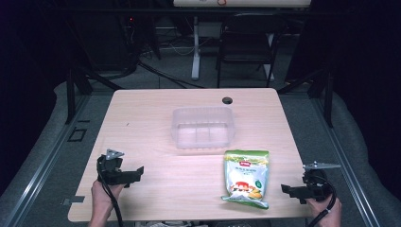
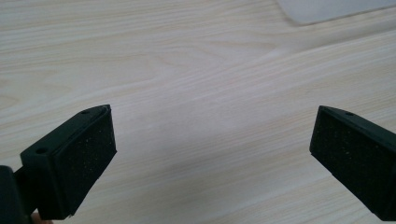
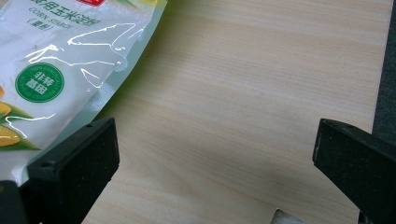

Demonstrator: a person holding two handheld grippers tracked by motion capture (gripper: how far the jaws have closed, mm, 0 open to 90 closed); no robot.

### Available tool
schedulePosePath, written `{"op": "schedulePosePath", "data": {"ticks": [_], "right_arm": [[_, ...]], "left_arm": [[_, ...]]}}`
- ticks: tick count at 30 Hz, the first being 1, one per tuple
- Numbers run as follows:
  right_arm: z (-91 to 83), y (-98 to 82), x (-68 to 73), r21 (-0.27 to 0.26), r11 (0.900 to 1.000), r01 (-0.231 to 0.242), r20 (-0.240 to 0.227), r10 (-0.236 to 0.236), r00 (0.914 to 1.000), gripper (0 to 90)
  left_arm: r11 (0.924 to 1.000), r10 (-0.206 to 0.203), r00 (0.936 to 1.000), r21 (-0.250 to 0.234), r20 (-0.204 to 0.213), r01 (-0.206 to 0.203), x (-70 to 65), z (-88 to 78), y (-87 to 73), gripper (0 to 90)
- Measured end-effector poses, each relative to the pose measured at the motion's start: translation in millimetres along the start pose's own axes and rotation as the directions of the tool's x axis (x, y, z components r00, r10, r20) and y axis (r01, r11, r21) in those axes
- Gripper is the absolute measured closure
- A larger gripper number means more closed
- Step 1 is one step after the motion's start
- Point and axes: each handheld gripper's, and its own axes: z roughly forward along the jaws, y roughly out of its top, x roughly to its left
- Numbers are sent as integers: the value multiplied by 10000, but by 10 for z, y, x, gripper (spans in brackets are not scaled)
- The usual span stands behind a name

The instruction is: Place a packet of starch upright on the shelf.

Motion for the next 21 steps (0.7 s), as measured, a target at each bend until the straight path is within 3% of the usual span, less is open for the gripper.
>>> {"op": "schedulePosePath", "data": {"ticks": [3,9,21], "right_arm": [[3,9,10,28,10000,78,-12,-78,10000,24],[11,30,1,19,10000,66,-133,-66,9999,37],[-15,67,44,-57,10000,63,-494,-66,9988,86]], "left_arm": [[9998,133,9999,121,105,-134,-10,38,16,3],[9992,21,9999,391,139,-27,16,61,13,3],[9996,269,9995,99,158,-270,-9,40,46,4]]}}
